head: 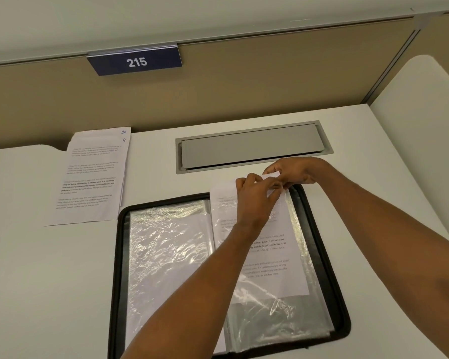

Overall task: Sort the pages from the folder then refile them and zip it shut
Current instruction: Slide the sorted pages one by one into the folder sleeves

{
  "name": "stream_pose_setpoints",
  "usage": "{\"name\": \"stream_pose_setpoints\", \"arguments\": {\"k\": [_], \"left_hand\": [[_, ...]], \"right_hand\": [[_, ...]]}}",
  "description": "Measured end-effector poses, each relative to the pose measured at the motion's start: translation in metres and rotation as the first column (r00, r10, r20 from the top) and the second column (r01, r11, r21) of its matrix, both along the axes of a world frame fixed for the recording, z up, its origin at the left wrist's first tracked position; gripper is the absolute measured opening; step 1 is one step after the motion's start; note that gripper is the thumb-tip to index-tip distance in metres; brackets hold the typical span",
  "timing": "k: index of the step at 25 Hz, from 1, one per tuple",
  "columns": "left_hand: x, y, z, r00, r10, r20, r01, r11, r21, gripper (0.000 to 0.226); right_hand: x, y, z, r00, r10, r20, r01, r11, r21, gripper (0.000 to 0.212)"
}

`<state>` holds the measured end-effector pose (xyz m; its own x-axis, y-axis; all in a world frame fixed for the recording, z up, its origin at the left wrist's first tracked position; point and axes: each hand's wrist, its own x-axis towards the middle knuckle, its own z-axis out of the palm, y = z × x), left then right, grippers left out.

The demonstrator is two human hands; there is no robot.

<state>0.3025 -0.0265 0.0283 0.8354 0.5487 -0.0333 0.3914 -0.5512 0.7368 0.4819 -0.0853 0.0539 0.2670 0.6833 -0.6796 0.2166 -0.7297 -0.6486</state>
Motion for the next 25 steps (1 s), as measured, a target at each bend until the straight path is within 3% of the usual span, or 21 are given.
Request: {"name": "stream_pose_setpoints", "arguments": {"k": [4, 6, 10, 17, 21, 25], "left_hand": [[-0.019, 0.032, -0.014, 0.981, 0.027, 0.193, -0.04, 0.997, 0.063, 0.024], [-0.025, 0.065, -0.022, 0.997, 0.03, 0.075, -0.036, 0.996, 0.078, 0.033], [-0.03, 0.114, -0.022, 0.979, -0.179, -0.102, 0.191, 0.973, 0.129, 0.041], [-0.044, 0.134, -0.021, 0.927, -0.341, -0.153, 0.361, 0.925, 0.122, 0.032], [-0.047, 0.13, -0.022, 0.913, -0.376, -0.159, 0.4, 0.904, 0.153, 0.031], [-0.048, 0.125, -0.021, 0.898, -0.395, -0.193, 0.431, 0.878, 0.206, 0.014]], "right_hand": [[-0.001, 0.001, 0.009, 0.998, 0.039, 0.058, -0.044, 0.996, 0.08, 0.023], [-0.004, -0.003, 0.011, 0.993, 0.084, 0.081, -0.089, 0.993, 0.071, 0.028], [-0.013, -0.013, 0.007, 0.936, 0.21, 0.281, -0.236, 0.97, 0.064, 0.044], [-0.012, -0.024, 0.002, 0.926, 0.098, 0.364, -0.152, 0.98, 0.125, 0.028], [-0.015, -0.031, 0.002, 0.924, 0.156, 0.35, -0.195, 0.978, 0.078, 0.039], [-0.016, -0.035, 0.004, 0.929, 0.136, 0.345, -0.177, 0.98, 0.091, 0.017]]}}
